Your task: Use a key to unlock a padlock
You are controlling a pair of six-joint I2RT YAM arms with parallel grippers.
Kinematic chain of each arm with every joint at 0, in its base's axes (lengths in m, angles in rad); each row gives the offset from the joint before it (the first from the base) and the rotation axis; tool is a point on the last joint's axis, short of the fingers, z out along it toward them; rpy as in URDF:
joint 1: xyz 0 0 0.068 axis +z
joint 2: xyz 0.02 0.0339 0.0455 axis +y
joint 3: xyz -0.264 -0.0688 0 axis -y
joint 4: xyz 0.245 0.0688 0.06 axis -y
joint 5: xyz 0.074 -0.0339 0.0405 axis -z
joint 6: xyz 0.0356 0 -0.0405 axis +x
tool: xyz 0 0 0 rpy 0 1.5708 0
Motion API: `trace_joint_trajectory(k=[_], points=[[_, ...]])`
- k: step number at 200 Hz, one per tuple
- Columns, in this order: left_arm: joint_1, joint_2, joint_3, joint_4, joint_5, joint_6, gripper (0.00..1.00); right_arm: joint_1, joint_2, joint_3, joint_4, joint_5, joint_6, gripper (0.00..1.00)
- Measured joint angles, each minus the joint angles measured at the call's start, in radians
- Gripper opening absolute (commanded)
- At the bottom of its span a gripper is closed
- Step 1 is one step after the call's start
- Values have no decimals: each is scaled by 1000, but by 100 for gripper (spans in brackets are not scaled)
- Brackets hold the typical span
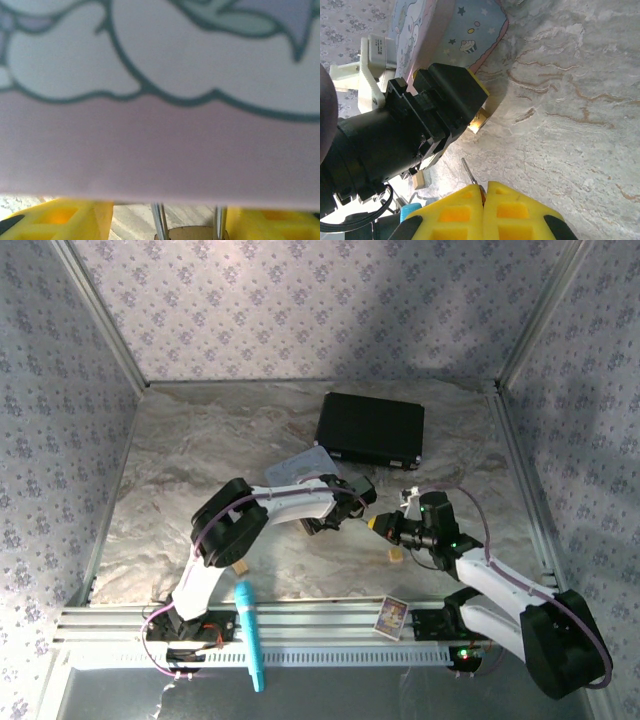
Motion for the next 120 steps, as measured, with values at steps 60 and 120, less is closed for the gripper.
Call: trace_joint_trajectory(k=[60,120], points=[[-1,-25,-37,34,5,23,40,22,81,-11,87,3,12,0],[38,-127,-132,126,114,24,35,79,187,-27,212,0,45,0]])
